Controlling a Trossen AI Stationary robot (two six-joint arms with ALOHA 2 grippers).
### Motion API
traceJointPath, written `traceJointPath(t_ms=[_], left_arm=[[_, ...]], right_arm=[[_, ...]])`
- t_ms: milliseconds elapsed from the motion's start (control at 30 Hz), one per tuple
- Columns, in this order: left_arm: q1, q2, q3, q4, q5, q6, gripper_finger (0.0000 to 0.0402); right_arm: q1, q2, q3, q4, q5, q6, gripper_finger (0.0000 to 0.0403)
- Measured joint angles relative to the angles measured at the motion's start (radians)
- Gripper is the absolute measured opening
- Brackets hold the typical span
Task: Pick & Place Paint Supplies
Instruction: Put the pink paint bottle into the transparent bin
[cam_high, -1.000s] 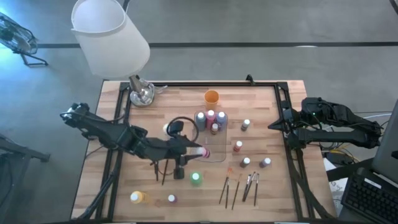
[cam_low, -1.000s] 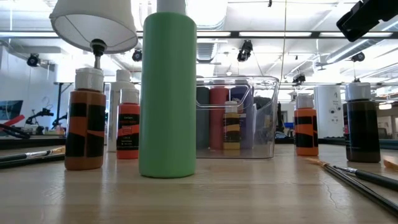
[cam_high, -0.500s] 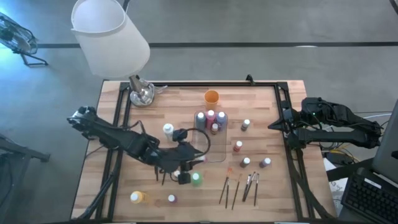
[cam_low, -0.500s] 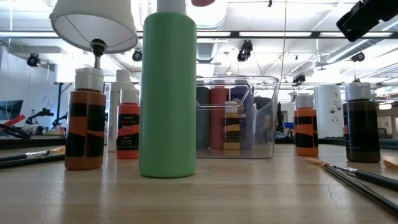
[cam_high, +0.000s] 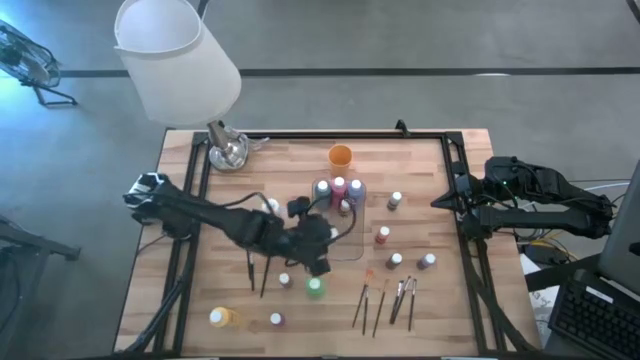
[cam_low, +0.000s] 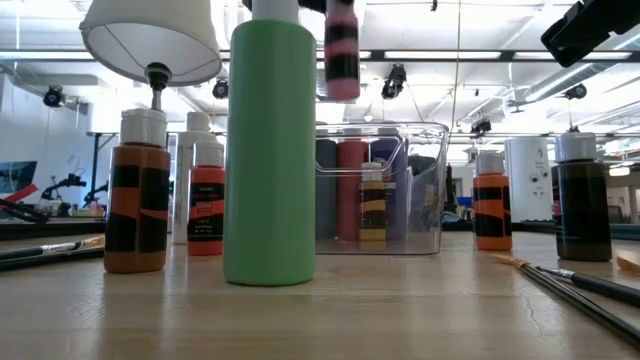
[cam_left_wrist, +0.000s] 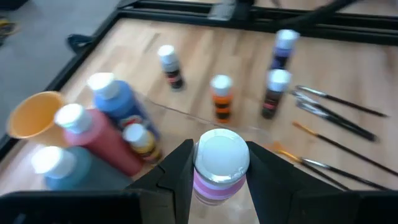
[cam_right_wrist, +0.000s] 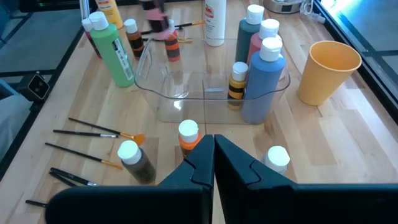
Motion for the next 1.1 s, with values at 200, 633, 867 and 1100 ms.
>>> traceJointPath(t_ms=[200, 633, 867, 1100], left_arm=[[0.053, 0.018, -0.001, 0.0, -0.034, -0.021, 0.0131], [0.139, 0.069, -0.134, 0.102, -0.086, -0.201, 0.0129], [0.188, 0.068, -0.223, 0.187, -0.079, -0.258, 0.0128], [0.193, 0.067, -0.269, 0.278, -0.062, -0.263, 0.0128]], right_arm=[[0.0, 0.0, 0.0, 0.0, 0.0, 0.0, 0.0008], [0.0, 0.0, 0.0, 0.0, 0.0, 0.0, 0.0008], [0.0, 0.0, 0.0, 0.0, 0.0, 0.0, 0.0008], [0.0, 0.0, 0.0, 0.0, 0.0, 0.0, 0.0008]])
